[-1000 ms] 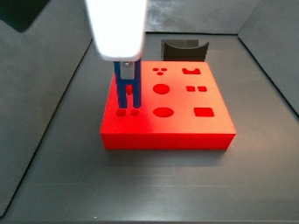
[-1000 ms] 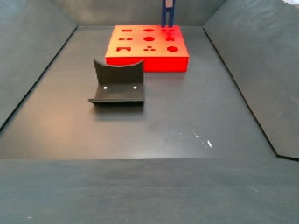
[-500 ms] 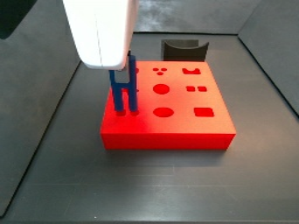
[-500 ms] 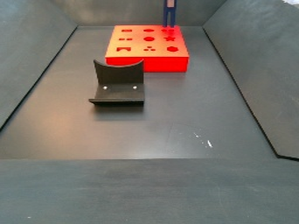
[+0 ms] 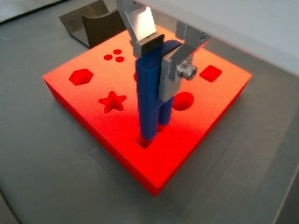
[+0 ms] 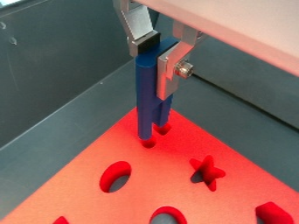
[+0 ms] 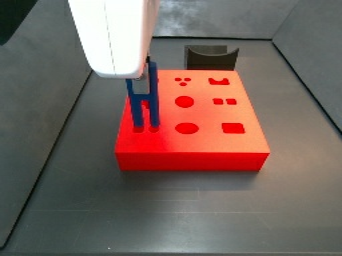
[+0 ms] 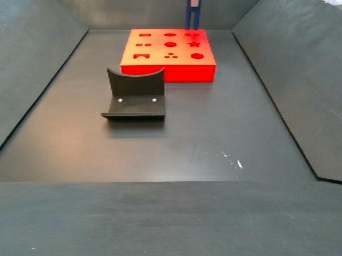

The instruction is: Insert the square-circle object.

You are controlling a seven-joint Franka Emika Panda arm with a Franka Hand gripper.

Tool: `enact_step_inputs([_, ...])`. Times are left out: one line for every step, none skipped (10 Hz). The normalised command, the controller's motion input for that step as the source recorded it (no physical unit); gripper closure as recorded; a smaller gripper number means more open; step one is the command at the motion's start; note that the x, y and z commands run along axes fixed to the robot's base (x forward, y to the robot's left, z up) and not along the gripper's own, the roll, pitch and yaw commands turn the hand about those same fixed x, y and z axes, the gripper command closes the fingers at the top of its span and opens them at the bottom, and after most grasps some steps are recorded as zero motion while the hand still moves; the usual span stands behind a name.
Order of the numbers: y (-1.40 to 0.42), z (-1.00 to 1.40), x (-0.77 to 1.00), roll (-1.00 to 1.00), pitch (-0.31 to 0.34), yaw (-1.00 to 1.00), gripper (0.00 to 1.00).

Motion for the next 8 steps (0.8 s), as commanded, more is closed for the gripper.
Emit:
enact_step_inputs([0.01,0.0,-0.07,0.07,-0.09,0.0,1.0])
enact_step_inputs([0.0,0.0,0.0,0.18,-0.13,0.0,1.0])
enact_step_inputs([0.0,0.0,0.04,0.19,-0.174,0.0,1.0])
enact_step_inputs([0.0,0.0,0.02,0.21,-0.157,0.0,1.0])
enact_step_inputs([0.0,0.0,0.14,0.16,-0.121,0.0,1.0])
enact_step_inputs([0.0,-0.01,0.13,0.15,-0.07,0.0,1.0])
enact_step_inputs([0.0,-0.07,0.1,0.05,0.0,0.0,1.0])
enact_step_inputs([0.0,-0.17,0.02,0.01,-0.009,0.0,1.0])
